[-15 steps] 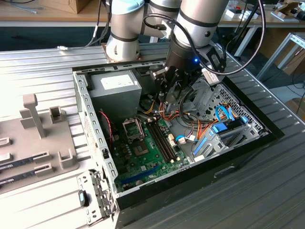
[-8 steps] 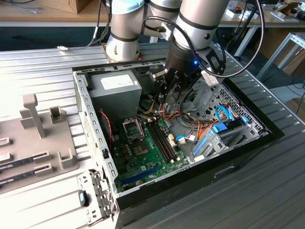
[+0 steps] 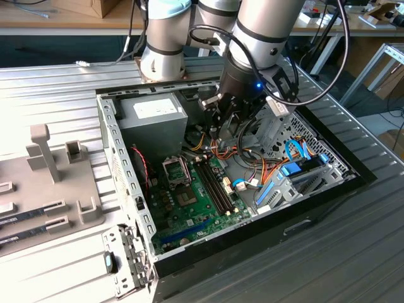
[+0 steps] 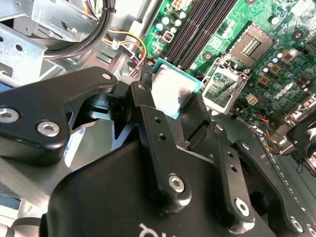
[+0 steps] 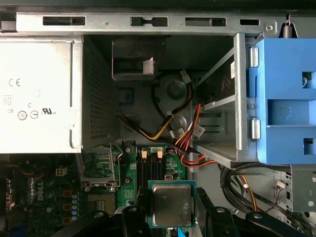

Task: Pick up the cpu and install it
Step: 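Pick up the cpu and move it towards the insertion slot, then place the cpu into insertion slot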

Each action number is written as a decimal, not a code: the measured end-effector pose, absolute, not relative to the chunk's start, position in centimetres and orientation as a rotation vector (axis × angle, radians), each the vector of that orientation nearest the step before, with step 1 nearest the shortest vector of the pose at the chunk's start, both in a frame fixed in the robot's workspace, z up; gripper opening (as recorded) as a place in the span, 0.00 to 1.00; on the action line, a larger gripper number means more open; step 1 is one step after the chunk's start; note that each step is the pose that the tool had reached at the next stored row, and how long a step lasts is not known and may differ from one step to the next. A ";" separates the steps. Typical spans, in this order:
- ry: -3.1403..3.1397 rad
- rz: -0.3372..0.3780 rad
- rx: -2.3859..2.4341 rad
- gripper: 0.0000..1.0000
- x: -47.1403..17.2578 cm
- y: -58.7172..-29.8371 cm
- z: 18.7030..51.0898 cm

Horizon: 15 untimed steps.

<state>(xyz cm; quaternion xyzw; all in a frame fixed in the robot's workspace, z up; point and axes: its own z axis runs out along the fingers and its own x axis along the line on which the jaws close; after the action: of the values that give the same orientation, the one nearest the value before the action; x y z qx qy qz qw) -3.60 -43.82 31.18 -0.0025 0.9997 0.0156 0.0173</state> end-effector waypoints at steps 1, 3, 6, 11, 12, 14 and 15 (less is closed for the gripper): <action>3.107 0.049 -0.008 0.47 -3.6 -43.8 31.2; 3.107 0.049 -0.008 0.47 -3.6 -43.9 31.1; 3.107 0.049 -0.008 0.47 -3.8 -44.1 31.1; 3.107 0.049 -0.008 0.47 -4.0 -44.5 31.0; 3.107 0.049 -0.007 0.47 -4.0 -44.5 31.0; 3.107 0.049 -0.008 0.47 -4.0 -44.5 31.0; 3.107 0.049 -0.008 0.47 -4.0 -44.6 31.0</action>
<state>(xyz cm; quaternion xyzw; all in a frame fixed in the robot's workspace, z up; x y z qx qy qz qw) -3.96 -44.56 30.99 -0.0024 0.9997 0.0156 0.0173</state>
